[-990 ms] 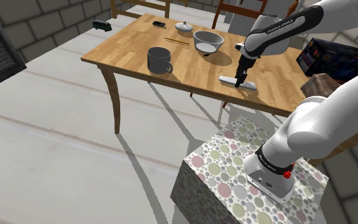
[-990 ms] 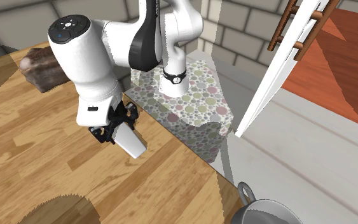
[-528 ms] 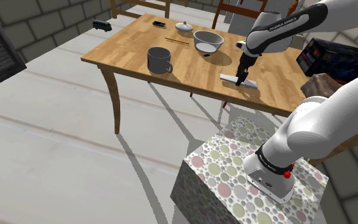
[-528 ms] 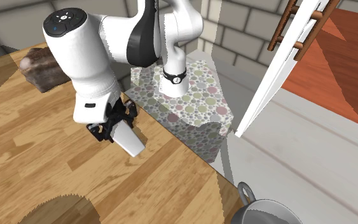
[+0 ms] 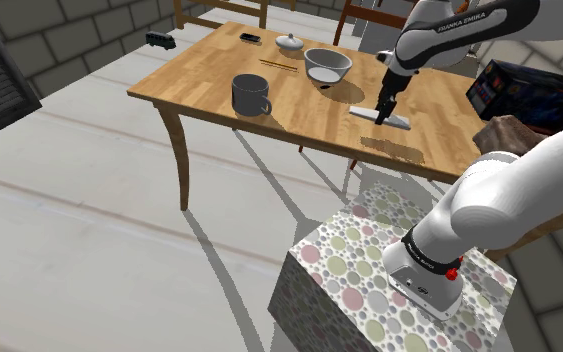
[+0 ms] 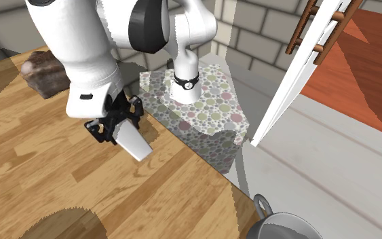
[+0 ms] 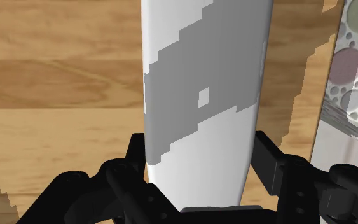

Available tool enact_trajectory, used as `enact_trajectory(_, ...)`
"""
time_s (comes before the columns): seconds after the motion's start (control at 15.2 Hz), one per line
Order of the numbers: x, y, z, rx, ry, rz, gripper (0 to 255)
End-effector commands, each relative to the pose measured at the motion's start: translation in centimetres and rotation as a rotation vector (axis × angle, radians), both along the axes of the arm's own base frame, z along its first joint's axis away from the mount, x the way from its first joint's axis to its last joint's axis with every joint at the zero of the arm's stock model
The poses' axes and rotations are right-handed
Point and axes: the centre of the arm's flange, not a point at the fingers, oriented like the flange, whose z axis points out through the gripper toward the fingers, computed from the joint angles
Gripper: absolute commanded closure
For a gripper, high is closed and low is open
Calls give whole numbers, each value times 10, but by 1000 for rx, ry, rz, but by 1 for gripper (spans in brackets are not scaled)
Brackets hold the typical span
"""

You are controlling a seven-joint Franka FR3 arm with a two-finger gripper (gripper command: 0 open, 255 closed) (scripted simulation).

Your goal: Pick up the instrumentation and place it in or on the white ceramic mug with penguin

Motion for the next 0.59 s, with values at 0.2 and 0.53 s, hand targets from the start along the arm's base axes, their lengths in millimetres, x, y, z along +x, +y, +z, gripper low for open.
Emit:
enact_trajectory(0.2,-1,0,26,0,0,0,255)
enact_trajectory(0.53,-1,0,52,0,0,0,255)
